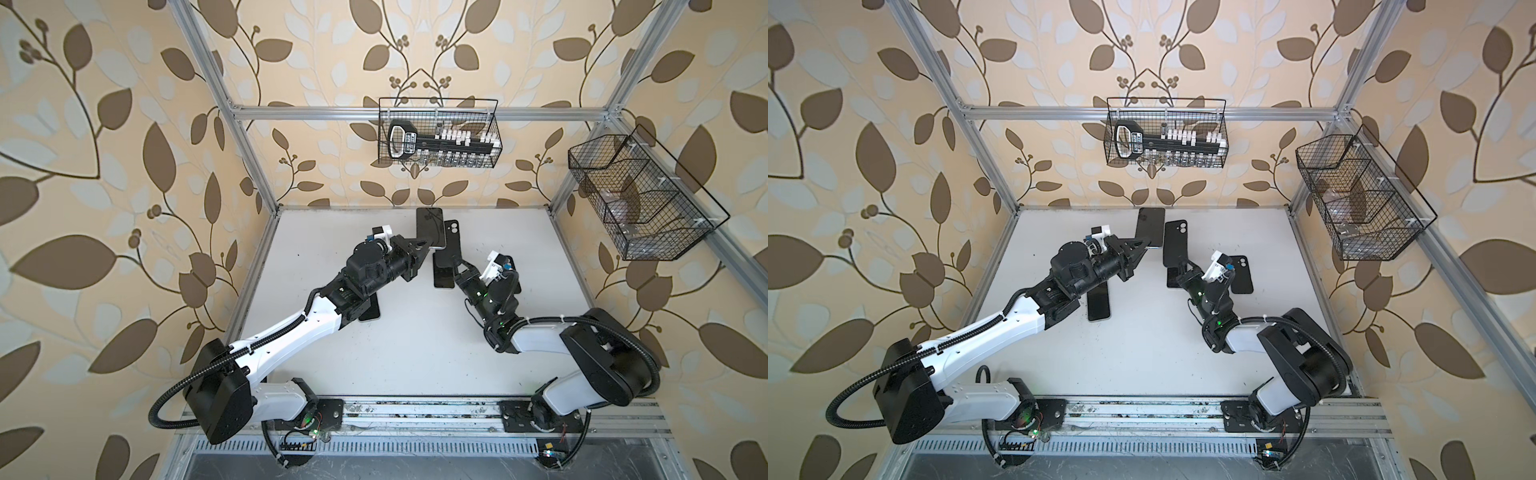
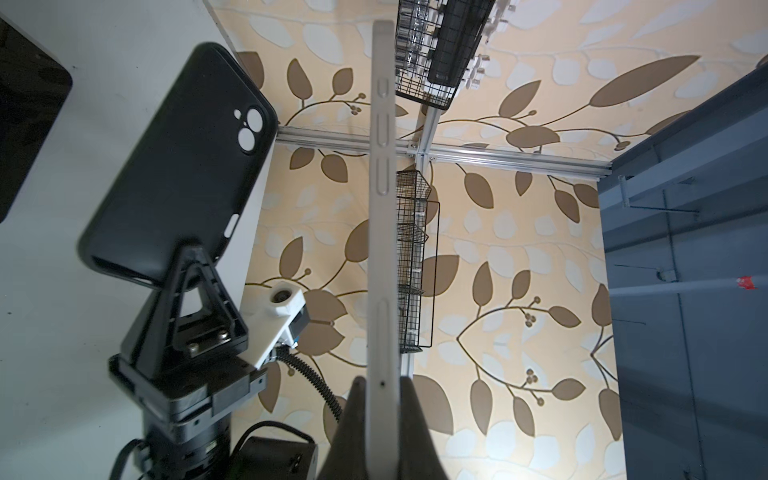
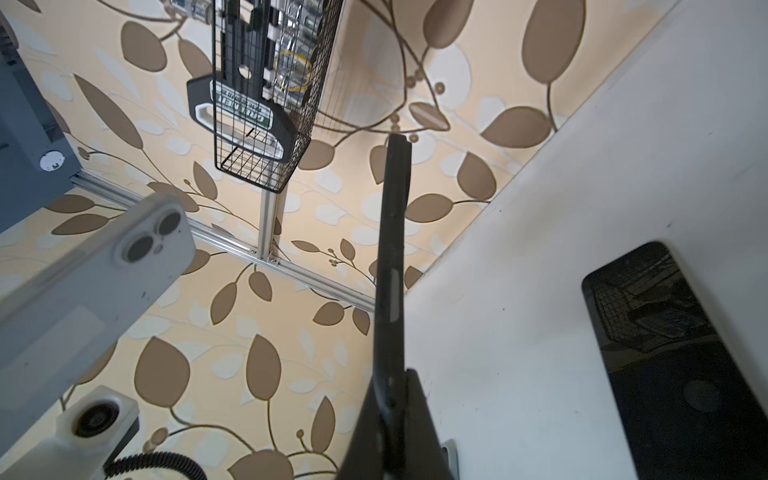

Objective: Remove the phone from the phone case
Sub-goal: 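Lower the black case onto the table beside the other case and release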

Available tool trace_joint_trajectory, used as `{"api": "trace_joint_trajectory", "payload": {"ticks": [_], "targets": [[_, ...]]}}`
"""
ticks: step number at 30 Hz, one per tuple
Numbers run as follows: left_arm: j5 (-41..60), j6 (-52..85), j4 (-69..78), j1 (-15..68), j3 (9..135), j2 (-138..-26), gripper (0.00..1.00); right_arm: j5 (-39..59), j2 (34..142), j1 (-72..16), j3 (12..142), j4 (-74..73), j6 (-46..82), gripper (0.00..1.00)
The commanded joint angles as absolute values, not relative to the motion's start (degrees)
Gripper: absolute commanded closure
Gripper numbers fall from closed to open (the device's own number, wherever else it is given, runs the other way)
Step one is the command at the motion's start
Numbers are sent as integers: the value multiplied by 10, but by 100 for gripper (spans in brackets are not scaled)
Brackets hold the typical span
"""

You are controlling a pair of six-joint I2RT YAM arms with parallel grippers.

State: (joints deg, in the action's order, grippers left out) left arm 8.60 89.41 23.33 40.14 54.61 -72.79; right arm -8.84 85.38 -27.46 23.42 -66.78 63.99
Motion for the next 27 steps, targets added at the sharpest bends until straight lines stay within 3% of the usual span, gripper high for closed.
{"api": "trace_joint_trajectory", "payload": {"ticks": [1, 6, 13, 27], "targets": [[90, 853, 267, 379, 538, -696, 100, -2, 827, -226, 216, -584, 637, 100], [122, 847, 281, 338, 515, -691, 100, 76, 806, -139, 198, -523, 626, 100], [181, 824, 272, 298, 510, -687, 100, 110, 809, -70, 191, -467, 589, 100], [208, 832, 283, 270, 486, -687, 100, 91, 876, -41, 185, -445, 570, 98]]}}
